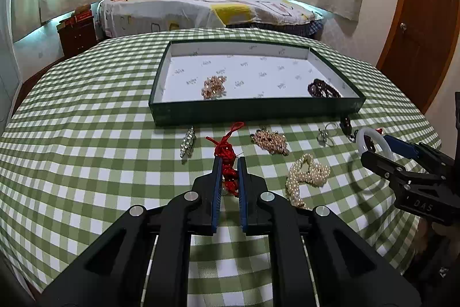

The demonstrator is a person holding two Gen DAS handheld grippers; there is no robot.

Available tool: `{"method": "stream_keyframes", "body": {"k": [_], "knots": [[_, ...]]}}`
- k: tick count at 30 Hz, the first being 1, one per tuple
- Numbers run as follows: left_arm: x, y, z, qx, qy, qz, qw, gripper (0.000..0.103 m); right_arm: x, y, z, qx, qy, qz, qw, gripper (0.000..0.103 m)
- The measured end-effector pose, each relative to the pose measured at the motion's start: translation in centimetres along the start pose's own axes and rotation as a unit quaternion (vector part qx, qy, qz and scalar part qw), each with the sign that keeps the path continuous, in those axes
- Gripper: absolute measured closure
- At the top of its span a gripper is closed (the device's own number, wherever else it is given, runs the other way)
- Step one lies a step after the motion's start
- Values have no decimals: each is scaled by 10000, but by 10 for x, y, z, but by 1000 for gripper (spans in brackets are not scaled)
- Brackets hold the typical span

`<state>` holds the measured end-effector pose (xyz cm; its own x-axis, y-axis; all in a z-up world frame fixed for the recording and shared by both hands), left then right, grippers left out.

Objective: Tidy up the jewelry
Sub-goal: 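Lower bangle and red tassel into the box and open both tools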

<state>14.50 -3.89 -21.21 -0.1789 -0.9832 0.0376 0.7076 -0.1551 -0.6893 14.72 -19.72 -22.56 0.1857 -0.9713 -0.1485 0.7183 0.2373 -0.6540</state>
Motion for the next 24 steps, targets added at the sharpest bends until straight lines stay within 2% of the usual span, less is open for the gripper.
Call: {"method": "stream_keyframes", "body": {"k": [11,24], "knots": [[5,-2,24,222,-15,-93,9997,92,1,-5,25,210,-22,-7,9998,34],[38,16,88,584,147,-402,9974,92,-5,11,96,632,-238,48,9977,34]]}}
Point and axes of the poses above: each gripper's, at about its wrist camera, not at the fingertips, and y roughly the way its jaws point, x to its right, z to its top, the point moved 10 cm from there along y, roughly the way its jaws point, and after that the axes turned 4 degrees about z, right-handed, at the moved point
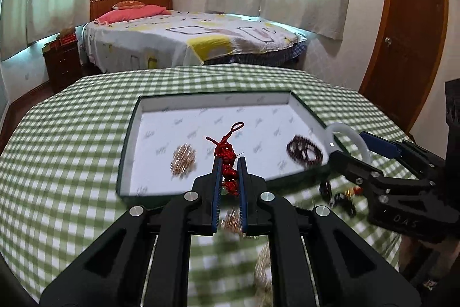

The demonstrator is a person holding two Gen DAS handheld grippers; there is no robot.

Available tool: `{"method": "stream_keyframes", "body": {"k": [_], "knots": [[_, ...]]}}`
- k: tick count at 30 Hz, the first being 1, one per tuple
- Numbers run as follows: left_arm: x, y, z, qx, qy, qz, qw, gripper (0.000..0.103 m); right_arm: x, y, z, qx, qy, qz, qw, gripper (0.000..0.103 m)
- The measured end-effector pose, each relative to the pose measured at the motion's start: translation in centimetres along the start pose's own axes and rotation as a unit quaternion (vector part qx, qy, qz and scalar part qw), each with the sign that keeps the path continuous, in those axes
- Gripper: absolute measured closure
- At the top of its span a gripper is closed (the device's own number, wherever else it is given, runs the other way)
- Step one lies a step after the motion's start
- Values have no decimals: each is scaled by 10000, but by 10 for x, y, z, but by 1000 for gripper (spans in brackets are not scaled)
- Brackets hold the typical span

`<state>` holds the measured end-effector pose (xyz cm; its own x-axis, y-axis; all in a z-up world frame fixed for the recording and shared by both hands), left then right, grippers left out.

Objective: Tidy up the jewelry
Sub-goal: 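Lower bangle and red tassel into the box and open both tools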

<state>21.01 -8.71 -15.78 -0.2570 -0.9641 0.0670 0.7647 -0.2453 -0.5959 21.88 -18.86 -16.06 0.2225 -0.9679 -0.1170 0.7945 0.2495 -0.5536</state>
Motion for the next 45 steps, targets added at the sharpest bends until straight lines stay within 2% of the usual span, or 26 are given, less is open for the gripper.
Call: {"method": "stream_keyframes", "body": {"k": [8,21,28,32,39,44,45], "knots": [[3,36,28,2,17,20,10000,92,-5,35,29,16,-135,117,9998,34],[-11,113,-4,-883,-90,86,9960,92,7,110,0,-897,-23,214,9957,34],[-11,129,-2,-1007,-13,88,9949,92,11,128,-7,-1208,-61,252,9923,34],[-13,136,-7,-1150,-130,4,9933,91,12,132,-12,-1314,-108,264,9909,34],[-16,139,-11,-1160,-229,-62,9930,79,15,129,-12,-1266,-127,277,9915,32],[-21,133,-8,-1127,-364,-92,9929,57,20,120,-6,-1148,-49,245,9931,32],[-21,131,-7,-1102,-385,-99,9931,57,21,116,-4,-1107,-24,243,9936,32]]}}
Point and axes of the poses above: each gripper's, at about its wrist camera, not at the fingertips, and y roughly the way its jaws point, x to its right, z to its top, the point moved 10 cm from there along y, roughly the way its jaws point, and after that the axes turned 4 degrees about z, right-handed, at the moved point
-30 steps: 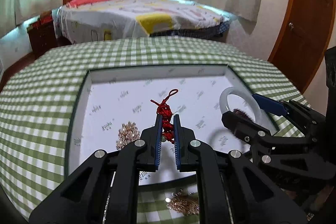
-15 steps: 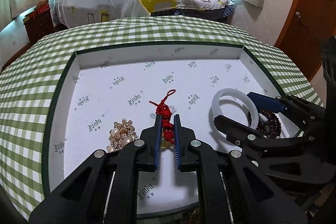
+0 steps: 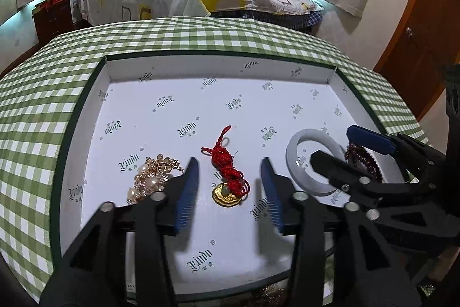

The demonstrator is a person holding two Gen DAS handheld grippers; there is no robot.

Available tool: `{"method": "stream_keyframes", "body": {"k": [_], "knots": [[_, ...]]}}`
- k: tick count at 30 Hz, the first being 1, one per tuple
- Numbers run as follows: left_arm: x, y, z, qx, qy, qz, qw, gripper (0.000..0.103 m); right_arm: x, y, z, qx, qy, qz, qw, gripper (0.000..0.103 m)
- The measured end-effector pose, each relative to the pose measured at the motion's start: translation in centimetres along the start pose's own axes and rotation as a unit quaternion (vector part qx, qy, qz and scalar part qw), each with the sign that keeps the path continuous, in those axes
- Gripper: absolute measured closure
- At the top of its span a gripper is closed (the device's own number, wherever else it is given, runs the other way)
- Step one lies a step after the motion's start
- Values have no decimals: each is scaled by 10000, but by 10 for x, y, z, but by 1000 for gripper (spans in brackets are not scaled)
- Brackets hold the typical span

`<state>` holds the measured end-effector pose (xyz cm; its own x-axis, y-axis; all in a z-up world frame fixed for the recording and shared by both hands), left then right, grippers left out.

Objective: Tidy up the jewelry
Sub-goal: 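Lower bangle and red tassel into the box and open both tools, then grasp the pearl necklace with the left tool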

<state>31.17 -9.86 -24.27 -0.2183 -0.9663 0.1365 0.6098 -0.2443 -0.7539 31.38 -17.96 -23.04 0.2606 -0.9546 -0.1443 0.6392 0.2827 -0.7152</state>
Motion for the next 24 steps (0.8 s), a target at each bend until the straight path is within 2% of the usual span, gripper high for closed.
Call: {"method": "stream_keyframes", "body": {"k": [5,11,18,24], "knots": [[3,-18,4,161,20,3,9999,50,1,-28,6,282,34,-62,9996,32],[6,-52,-1,403,38,30,9992,49,10,-62,-7,498,140,-239,9984,32],[8,-83,-36,383,11,61,9992,49,22,-89,-41,534,382,-406,9970,32],[8,-99,-71,257,-8,90,9996,49,23,-99,-82,389,461,-517,9968,32]]}}
Point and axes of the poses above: each gripper's, at about its wrist camera, not at the fingertips, and y roughly the way its jaws point, x to its right, z to its top, the point moved 10 cm from there along y, roughly the way its jaws point, and after that the axes turned 4 degrees about z, right-handed, at the moved point
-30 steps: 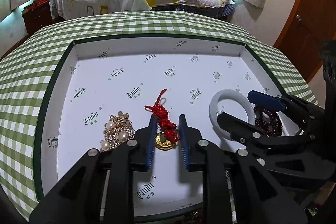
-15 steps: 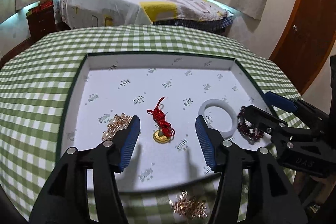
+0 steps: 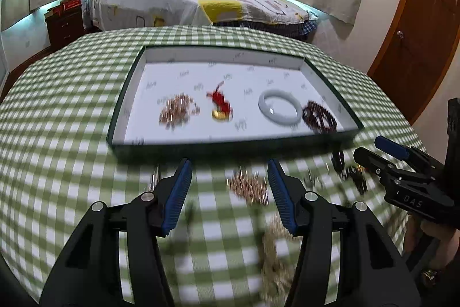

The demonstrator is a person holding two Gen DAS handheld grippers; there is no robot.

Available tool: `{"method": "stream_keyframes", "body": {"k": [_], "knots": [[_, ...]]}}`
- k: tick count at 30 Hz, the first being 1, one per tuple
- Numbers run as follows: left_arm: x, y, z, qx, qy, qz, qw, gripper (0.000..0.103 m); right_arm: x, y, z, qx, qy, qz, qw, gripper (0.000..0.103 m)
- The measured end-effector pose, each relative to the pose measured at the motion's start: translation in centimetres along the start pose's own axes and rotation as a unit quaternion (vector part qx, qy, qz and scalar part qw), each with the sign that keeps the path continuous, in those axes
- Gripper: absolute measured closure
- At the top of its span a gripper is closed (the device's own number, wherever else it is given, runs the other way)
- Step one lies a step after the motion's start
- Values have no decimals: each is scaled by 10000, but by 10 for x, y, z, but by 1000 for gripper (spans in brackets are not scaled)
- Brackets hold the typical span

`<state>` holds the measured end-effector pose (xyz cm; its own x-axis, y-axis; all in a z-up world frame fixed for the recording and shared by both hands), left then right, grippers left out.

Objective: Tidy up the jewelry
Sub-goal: 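Grasp the pearl necklace with the left tool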

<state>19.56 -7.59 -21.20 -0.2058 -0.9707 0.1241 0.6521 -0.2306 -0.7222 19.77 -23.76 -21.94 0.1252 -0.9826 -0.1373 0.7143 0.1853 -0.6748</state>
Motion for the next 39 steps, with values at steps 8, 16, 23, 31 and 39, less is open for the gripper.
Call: {"method": "stream_keyframes", "body": {"k": [8,16,23,31,39], "knots": [[6,-10,-34,-168,-38,-72,9998,49,6,-12,-38,-75,89,-89,9999,32],[22,-5,-60,-409,59,-111,9991,50,14,-21,-52,-27,207,-105,9997,32],[31,2,-65,-489,299,-49,9983,71,12,-20,-56,-22,226,-63,9997,32],[33,-1,-66,-434,426,-130,9981,94,12,-19,-56,-37,249,-72,9997,32],[18,-19,-47,-35,256,-50,9997,94,14,-17,-53,-17,274,-88,9996,32]]}}
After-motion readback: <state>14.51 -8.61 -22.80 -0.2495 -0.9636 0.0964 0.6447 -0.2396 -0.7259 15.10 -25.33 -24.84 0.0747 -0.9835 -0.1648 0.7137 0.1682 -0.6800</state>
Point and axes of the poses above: each gripper's, at about its wrist camera, not at the fingertips, and y roughly the way its jaws point, x to its right, z to its top, the point moved 10 cm from there along y, roughly the way its jaws point, and after that the axes turned 4 degrees about z, right-handed, at the moved point
